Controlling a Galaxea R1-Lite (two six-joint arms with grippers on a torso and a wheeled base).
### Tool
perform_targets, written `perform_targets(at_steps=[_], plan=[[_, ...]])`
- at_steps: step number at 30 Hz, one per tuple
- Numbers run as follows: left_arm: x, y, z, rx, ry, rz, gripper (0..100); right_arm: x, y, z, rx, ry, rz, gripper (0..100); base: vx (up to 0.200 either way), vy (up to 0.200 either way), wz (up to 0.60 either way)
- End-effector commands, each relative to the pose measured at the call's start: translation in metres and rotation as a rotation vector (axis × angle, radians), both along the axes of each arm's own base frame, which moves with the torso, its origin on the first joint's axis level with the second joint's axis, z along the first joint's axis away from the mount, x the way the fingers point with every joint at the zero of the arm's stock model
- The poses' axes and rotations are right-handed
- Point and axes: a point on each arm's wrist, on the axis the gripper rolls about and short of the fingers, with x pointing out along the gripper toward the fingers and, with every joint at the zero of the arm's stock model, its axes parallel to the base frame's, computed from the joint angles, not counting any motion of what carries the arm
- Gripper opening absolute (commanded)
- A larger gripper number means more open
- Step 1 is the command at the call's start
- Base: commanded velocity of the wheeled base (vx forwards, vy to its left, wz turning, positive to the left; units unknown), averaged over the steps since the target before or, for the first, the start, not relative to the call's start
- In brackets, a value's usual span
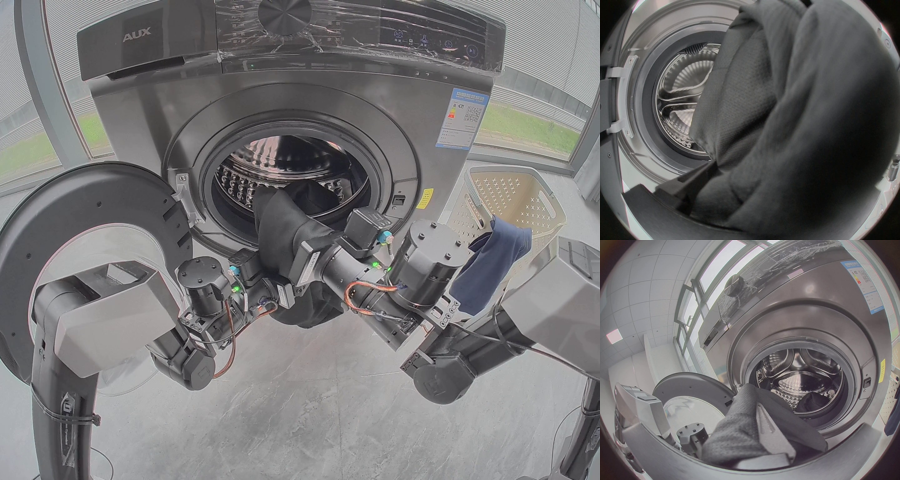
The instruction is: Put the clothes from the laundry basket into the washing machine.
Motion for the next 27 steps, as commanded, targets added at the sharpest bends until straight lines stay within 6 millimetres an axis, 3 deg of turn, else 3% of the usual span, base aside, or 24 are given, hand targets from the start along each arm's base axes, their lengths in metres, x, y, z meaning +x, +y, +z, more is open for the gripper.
perform_targets(at_steps=[1,4,8,13,20,24,25,27], plan=[[0.003,-0.001,-0.003,-0.002,-0.002,0.007,0,-0.003,0.000,0.003,0.006,-0.005,0.006,0,0.000,0.000,0.00],[0.004,0.001,0.000,-0.014,-0.016,0.017,0,0.001,-0.007,0.002,0.005,0.003,-0.013,0,0.000,0.000,0.00],[0.008,0.014,0.010,-0.040,-0.040,0.067,0,0.020,-0.040,0.000,0.005,0.032,-0.124,0,0.000,0.000,0.00],[0.003,0.019,0.030,-0.082,-0.059,0.073,0,0.037,-0.064,-0.013,-0.017,0.072,-0.196,0,0.000,0.000,0.00],[-0.017,0.021,0.053,-0.098,-0.074,0.053,0,0.029,-0.066,-0.057,-0.120,0.179,-0.174,0,0.000,0.000,0.00],[-0.025,0.028,0.060,-0.144,-0.039,0.048,0,0.021,-0.060,-0.056,-0.106,0.145,-0.108,0,0.000,0.000,0.00],[-0.027,0.029,0.061,-0.150,-0.034,0.046,0,0.020,-0.060,-0.052,-0.099,0.132,-0.100,100,0.000,0.000,0.00],[-0.032,0.033,0.065,-0.154,-0.032,0.048,0,0.015,-0.057,-0.043,-0.082,0.106,-0.078,100,0.000,0.000,0.00]])
